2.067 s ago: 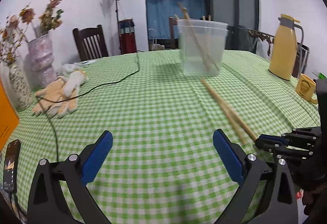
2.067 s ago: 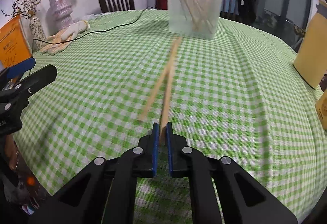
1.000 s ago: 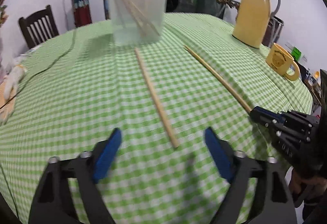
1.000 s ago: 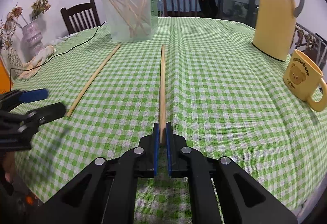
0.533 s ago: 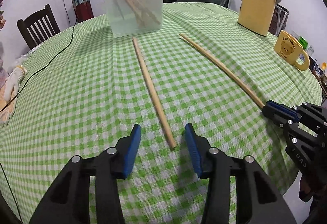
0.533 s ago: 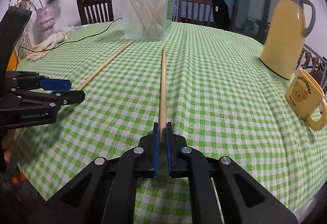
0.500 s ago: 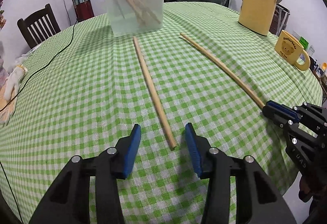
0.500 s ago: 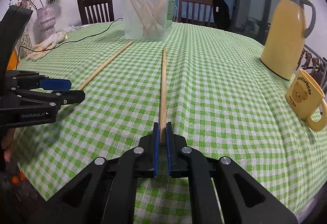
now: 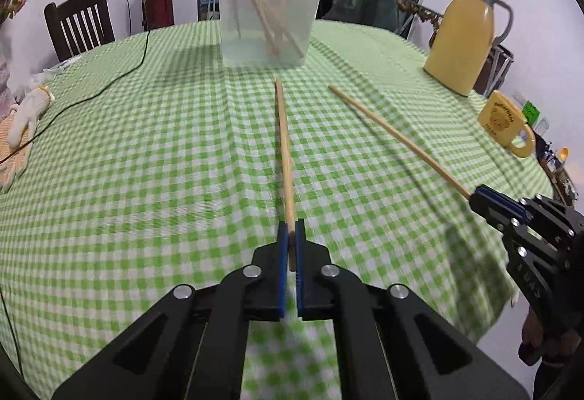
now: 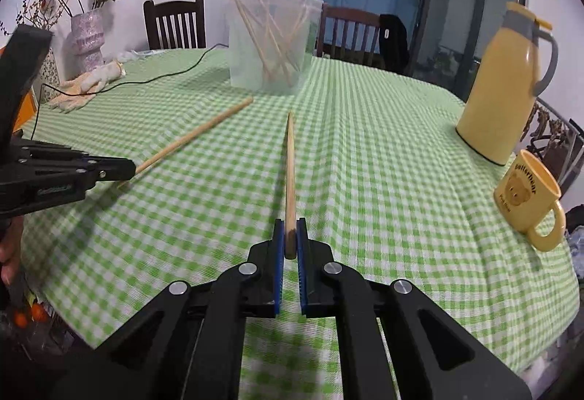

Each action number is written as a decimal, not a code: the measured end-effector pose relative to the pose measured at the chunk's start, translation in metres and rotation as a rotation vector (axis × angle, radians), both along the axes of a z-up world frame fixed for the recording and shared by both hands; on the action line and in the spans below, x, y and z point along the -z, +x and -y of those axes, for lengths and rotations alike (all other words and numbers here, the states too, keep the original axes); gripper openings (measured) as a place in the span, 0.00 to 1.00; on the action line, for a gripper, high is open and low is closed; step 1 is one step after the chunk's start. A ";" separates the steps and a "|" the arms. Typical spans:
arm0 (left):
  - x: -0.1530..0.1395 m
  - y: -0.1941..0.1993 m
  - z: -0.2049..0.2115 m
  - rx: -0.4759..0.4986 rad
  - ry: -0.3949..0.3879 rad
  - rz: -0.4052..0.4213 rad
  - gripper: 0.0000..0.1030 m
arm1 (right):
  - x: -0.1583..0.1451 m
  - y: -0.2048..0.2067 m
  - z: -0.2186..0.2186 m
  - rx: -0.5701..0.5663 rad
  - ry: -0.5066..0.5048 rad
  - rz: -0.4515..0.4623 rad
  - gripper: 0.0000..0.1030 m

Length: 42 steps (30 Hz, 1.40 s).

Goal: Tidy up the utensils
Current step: 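Lift the left tool's stick off the cloth while the right tool lifts its stick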

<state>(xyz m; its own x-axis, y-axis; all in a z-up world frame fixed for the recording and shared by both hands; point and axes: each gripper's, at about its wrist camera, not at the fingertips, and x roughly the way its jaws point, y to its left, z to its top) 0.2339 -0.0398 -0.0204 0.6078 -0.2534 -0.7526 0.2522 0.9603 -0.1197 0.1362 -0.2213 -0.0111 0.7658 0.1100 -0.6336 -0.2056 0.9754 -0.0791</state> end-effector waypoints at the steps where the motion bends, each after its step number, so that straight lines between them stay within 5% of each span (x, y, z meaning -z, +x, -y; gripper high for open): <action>1: -0.003 -0.004 -0.003 -0.005 -0.005 0.012 0.00 | -0.002 -0.002 -0.002 0.000 -0.001 0.004 0.06; 13: -0.047 -0.047 -0.036 -0.006 -0.044 0.142 0.00 | -0.038 -0.024 -0.024 -0.029 -0.042 0.107 0.06; 24: -0.016 -0.042 -0.040 0.055 -0.109 0.045 0.00 | -0.036 -0.028 -0.025 -0.004 -0.051 0.095 0.06; 26: -0.003 -0.037 -0.029 0.094 -0.093 0.020 0.20 | -0.033 -0.026 -0.025 0.000 -0.046 0.086 0.06; 28: 0.011 -0.030 -0.017 0.126 -0.075 -0.007 0.24 | -0.029 -0.026 -0.025 0.002 -0.041 0.077 0.06; 33: 0.019 -0.014 0.001 0.144 -0.009 -0.028 0.23 | -0.023 -0.026 -0.022 0.003 -0.023 0.066 0.06; 36: 0.021 -0.008 0.001 0.143 0.003 -0.039 0.14 | -0.021 -0.025 -0.016 0.012 -0.008 0.060 0.06; 39: 0.023 0.000 -0.014 0.111 -0.128 -0.089 0.14 | -0.019 -0.022 -0.013 0.017 0.003 0.055 0.06; 42: 0.025 0.002 -0.025 0.090 -0.179 -0.110 0.13 | -0.017 -0.021 -0.014 0.012 0.010 0.051 0.06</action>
<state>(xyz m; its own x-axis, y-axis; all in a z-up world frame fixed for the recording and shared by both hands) 0.2364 -0.0152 -0.0456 0.4937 -0.4381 -0.7512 0.3119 0.8956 -0.3174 0.1150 -0.2075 0.0055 0.7986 0.1070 -0.5923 -0.1897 0.9786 -0.0791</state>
